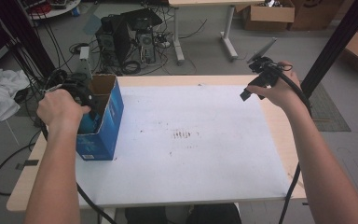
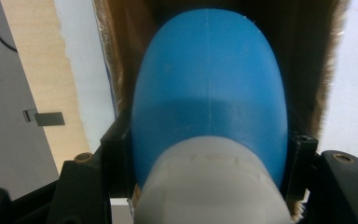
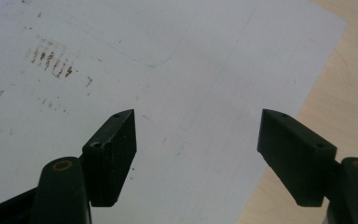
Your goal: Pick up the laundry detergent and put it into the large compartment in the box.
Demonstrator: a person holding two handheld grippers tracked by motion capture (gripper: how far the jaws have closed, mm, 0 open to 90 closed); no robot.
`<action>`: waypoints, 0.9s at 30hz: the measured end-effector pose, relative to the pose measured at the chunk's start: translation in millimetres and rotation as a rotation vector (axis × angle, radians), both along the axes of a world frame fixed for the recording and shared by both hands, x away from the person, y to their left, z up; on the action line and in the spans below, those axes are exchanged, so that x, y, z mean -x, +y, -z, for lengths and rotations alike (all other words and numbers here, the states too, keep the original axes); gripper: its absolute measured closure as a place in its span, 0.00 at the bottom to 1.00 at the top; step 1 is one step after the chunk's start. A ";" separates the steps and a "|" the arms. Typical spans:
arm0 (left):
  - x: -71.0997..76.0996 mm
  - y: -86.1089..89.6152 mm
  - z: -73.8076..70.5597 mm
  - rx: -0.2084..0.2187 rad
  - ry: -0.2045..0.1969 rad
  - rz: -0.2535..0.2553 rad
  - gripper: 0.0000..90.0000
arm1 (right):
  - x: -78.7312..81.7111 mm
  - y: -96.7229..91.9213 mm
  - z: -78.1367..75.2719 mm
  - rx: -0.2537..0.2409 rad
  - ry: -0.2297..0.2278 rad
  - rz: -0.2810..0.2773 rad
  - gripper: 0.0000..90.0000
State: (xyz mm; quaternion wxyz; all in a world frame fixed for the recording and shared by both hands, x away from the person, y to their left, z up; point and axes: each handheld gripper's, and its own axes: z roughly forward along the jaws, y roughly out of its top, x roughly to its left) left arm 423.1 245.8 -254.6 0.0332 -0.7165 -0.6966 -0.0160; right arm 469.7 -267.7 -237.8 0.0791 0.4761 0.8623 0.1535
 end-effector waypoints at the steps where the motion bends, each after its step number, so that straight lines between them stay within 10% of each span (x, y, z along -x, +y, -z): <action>1: 0.0 0.2 1.7 -0.001 -0.001 0.002 0.43 | -0.3 -0.6 0.4 -0.001 -0.001 -0.003 0.32; 27: -2.9 -1.8 24.4 0.004 0.020 0.002 0.43 | -1.7 1.5 4.6 0.002 0.006 -0.002 0.32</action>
